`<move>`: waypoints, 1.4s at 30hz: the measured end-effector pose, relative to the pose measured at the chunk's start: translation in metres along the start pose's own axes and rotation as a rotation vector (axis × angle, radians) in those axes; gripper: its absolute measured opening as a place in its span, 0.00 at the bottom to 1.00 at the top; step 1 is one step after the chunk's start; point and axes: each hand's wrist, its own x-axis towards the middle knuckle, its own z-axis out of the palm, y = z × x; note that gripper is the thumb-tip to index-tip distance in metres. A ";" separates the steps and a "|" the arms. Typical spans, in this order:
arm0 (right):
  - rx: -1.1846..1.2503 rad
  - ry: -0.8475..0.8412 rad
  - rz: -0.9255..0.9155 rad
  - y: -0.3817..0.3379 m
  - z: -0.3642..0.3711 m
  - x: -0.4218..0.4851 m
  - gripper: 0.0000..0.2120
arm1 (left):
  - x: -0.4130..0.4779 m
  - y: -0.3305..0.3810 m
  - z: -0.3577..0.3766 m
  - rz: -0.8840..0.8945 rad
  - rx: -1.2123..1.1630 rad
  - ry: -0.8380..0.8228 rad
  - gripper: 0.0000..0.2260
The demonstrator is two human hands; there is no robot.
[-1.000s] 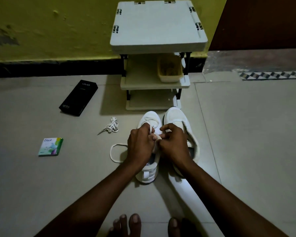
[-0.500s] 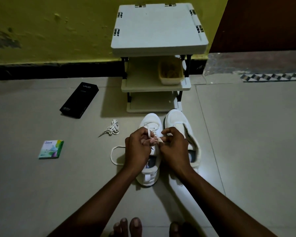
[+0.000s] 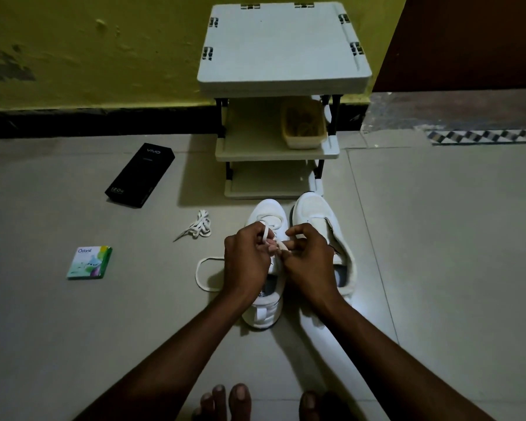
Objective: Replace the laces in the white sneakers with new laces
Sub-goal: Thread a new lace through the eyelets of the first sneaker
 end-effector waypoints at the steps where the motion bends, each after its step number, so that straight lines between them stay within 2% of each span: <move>1: 0.007 0.003 0.001 0.000 0.000 0.000 0.15 | 0.000 0.000 0.000 -0.005 -0.006 0.000 0.07; 9: 0.041 0.009 -0.002 0.002 -0.002 -0.001 0.14 | 0.005 -0.002 -0.002 -0.012 -0.091 -0.033 0.10; 13: 0.066 0.003 0.014 0.005 0.000 0.001 0.13 | 0.004 0.001 -0.004 0.122 0.043 0.004 0.15; 16: 0.083 0.003 0.031 0.006 -0.001 0.001 0.14 | 0.004 -0.005 -0.002 0.189 0.168 0.072 0.12; 18: 0.094 -0.001 0.039 0.005 -0.001 0.001 0.14 | 0.004 -0.011 0.001 0.157 0.181 0.054 0.13; 24: 0.136 -0.013 0.073 0.004 -0.003 0.002 0.15 | 0.005 -0.012 0.003 0.005 0.047 0.006 0.02; 31: 0.132 -0.014 0.084 0.006 -0.002 0.003 0.15 | 0.009 -0.015 0.006 -0.052 -0.007 -0.046 0.03; 37: 0.135 -0.018 0.090 0.006 -0.003 0.004 0.16 | 0.009 -0.015 0.006 -0.091 -0.031 -0.075 0.05; 42: 0.145 -0.019 0.106 0.007 -0.002 0.004 0.16 | 0.006 -0.015 0.004 -0.001 0.054 -0.064 0.02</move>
